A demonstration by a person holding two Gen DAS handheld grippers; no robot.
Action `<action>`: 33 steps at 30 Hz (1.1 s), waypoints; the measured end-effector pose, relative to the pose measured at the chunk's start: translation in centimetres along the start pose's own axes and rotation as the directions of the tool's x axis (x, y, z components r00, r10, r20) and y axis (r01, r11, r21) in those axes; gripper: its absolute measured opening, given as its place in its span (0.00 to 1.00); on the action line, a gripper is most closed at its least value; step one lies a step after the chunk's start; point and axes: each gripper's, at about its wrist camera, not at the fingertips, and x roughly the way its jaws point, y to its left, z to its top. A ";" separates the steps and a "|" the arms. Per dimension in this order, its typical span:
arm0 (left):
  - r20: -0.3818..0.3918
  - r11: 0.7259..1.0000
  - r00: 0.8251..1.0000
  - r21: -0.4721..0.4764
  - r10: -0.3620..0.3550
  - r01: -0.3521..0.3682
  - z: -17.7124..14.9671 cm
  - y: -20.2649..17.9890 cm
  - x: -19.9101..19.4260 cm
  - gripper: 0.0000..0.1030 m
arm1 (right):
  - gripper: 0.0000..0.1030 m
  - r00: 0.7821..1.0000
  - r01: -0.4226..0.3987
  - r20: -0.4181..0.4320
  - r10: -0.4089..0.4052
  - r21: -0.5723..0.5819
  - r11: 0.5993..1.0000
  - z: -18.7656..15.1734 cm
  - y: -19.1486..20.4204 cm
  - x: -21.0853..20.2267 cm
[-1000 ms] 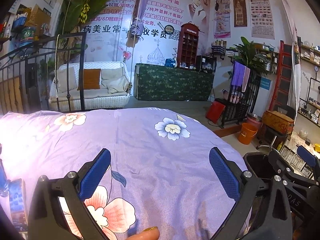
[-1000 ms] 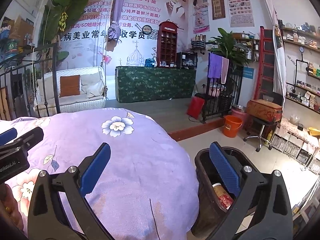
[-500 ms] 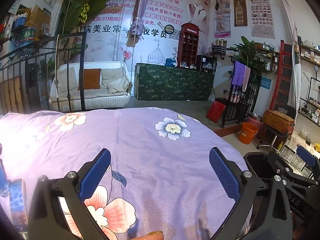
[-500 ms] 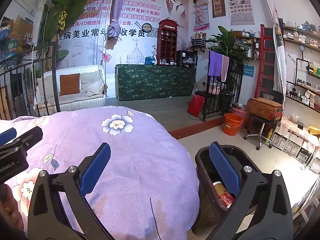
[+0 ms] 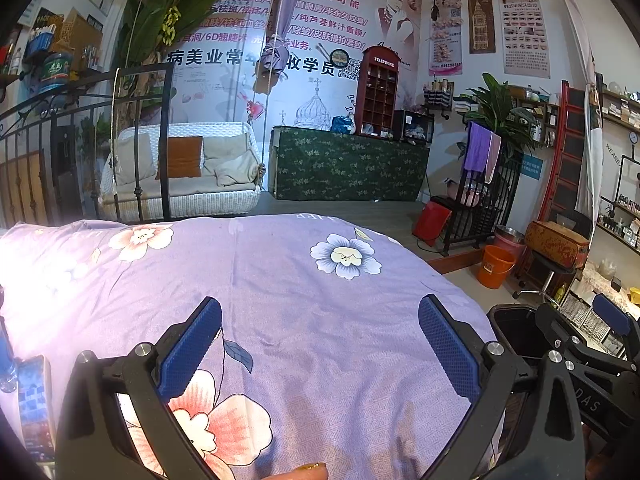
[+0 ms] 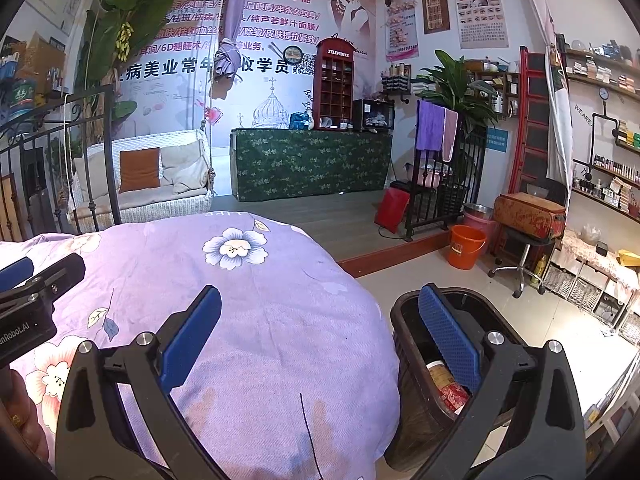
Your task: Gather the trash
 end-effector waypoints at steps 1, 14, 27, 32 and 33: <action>0.000 1.000 1.000 0.000 0.000 0.000 0.0 0.0 0.0 0.94 | 0.95 1.000 0.000 0.000 0.000 0.002 1.000 -0.1 0.0 0.0; 0.000 1.000 1.000 0.000 0.000 0.000 0.0 0.0 0.0 0.94 | 0.95 1.000 0.000 -0.002 0.000 0.002 1.000 -0.2 0.0 0.1; -0.001 1.000 1.000 0.000 -0.001 0.001 0.0 0.0 0.0 0.94 | 0.95 1.000 0.000 -0.003 0.000 0.003 1.000 0.0 -0.1 0.0; -0.001 1.000 1.000 0.000 0.000 0.000 0.0 0.0 0.0 0.94 | 0.95 1.000 -0.001 -0.004 0.001 0.004 1.000 0.0 -0.1 0.0; -0.001 1.000 1.000 0.000 0.000 0.000 0.0 0.0 0.0 0.94 | 0.95 1.000 -0.002 -0.005 0.002 0.005 1.000 0.0 -0.1 0.0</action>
